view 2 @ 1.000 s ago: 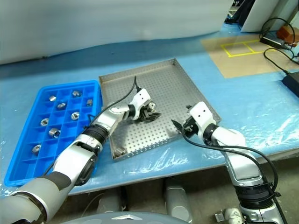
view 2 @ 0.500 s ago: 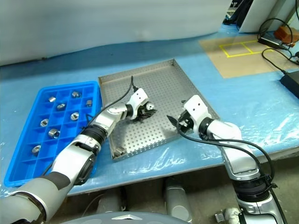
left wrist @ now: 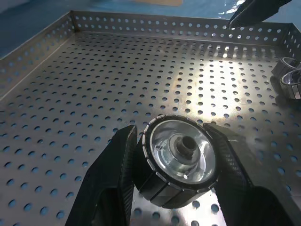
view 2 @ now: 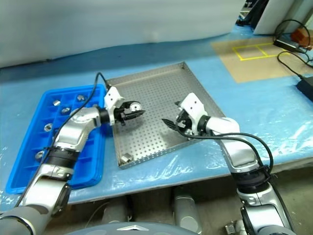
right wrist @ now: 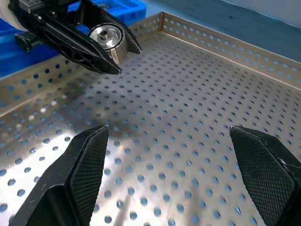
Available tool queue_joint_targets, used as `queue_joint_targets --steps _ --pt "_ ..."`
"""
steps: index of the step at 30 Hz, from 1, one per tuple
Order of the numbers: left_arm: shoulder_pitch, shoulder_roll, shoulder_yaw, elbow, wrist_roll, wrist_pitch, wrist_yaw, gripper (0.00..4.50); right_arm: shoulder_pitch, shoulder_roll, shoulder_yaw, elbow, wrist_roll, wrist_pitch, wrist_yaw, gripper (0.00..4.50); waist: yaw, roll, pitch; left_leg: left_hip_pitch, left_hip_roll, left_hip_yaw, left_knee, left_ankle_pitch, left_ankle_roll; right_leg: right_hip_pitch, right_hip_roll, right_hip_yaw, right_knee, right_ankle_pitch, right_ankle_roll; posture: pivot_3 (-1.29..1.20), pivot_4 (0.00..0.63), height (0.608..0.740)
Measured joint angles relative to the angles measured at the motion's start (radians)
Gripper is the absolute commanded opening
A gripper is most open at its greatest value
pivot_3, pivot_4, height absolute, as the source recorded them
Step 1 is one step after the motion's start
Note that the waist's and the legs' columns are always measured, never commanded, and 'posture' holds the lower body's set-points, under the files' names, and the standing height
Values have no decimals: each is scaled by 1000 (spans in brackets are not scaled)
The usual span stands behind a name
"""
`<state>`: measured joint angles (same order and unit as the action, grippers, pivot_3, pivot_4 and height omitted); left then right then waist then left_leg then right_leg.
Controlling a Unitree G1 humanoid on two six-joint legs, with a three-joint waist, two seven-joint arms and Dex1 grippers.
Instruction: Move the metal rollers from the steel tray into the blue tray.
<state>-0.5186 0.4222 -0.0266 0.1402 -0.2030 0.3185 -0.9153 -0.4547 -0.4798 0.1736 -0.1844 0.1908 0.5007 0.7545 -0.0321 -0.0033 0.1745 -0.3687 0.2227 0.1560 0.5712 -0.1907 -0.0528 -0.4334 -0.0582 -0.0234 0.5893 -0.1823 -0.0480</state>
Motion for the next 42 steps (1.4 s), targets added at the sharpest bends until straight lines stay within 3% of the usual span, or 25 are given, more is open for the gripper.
queue_joint_targets --steps 11,19,24,34,42 --pt "356 127 195 -467 -116 240 162 1906 -223 132 120 338 -21 -201 187 4317 93 1 0 -2 1 0 -7 4 -6 -5 0 -3 2 -2 -4 267 150 740" --pt "677 126 452 -702 -173 322 300 1906 -325 209 159 420 -30 -251 300 4317 140 0 1 -4 1 -3 -8 4 -6 -6 0 -5 2 -3 -5 400 150 740" --pt "852 97 539 -802 -208 323 323 1906 -361 248 163 487 -25 -265 376 4317 177 0 1 -3 2 -4 -8 4 -6 -6 0 -5 2 -3 -4 474 150 740" --pt "949 36 554 -847 -194 294 409 1906 -430 325 204 654 -47 -364 485 4317 238 0 1 -4 2 -5 -9 4 -7 -6 1 -5 1 -3 -4 540 150 740" --pt "955 12 493 -804 -145 260 458 1906 -445 332 204 732 -74 -410 517 4317 246 0 1 -3 2 -6 -9 4 -7 -6 1 -5 2 -3 -4 525 150 740"
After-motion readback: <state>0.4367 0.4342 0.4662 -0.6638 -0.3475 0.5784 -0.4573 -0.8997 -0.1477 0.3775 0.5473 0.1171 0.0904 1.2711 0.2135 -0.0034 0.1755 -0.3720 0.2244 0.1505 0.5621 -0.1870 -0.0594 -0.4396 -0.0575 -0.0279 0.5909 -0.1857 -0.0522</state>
